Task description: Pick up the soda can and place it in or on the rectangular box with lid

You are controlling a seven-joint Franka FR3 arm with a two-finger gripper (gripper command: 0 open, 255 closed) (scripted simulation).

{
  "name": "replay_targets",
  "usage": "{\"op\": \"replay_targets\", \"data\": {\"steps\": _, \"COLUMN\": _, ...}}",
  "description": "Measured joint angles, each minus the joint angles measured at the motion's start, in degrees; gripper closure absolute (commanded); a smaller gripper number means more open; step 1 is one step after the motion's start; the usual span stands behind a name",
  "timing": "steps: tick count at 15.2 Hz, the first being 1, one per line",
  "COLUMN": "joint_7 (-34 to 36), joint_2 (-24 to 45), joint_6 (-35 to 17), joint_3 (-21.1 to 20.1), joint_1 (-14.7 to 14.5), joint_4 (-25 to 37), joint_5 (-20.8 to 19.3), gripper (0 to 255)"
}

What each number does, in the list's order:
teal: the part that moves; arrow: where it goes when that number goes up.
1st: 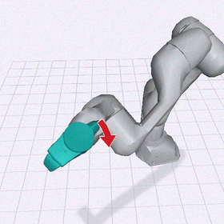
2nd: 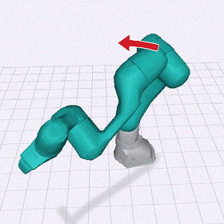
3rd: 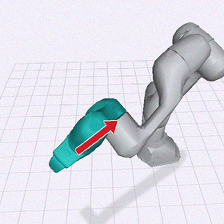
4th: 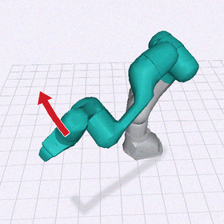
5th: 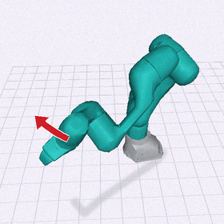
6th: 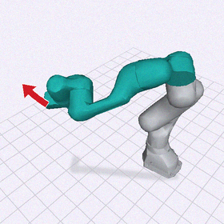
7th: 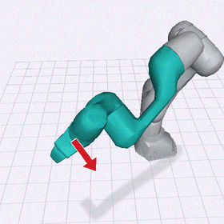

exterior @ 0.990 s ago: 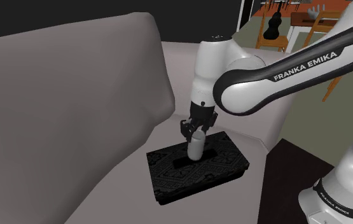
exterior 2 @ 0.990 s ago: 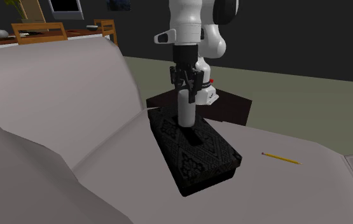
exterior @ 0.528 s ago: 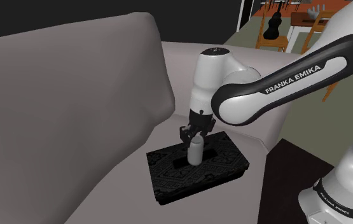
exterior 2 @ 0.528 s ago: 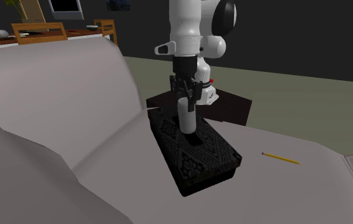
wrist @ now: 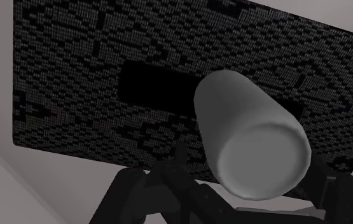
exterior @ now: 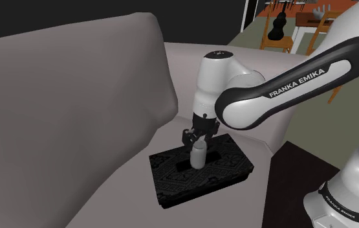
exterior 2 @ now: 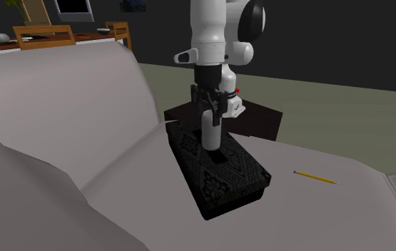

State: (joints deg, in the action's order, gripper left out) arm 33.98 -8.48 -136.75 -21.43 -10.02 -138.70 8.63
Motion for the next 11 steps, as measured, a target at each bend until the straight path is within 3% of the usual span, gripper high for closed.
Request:
{"op": "replay_targets", "data": {"steps": 6, "joint_7": -0.4, "joint_2": -1.1, "joint_6": 0.3, "joint_3": 0.3, "joint_1": 0.0, "joint_4": 0.4, "joint_5": 0.4, "gripper": 0}}
{"op": "replay_targets", "data": {"steps": 11, "joint_7": -1.2, "joint_2": -4.8, "joint_6": 7.4, "joint_3": 1.1, "joint_1": 0.0, "joint_4": 2.5, "joint_5": 1.2, "gripper": 0}}
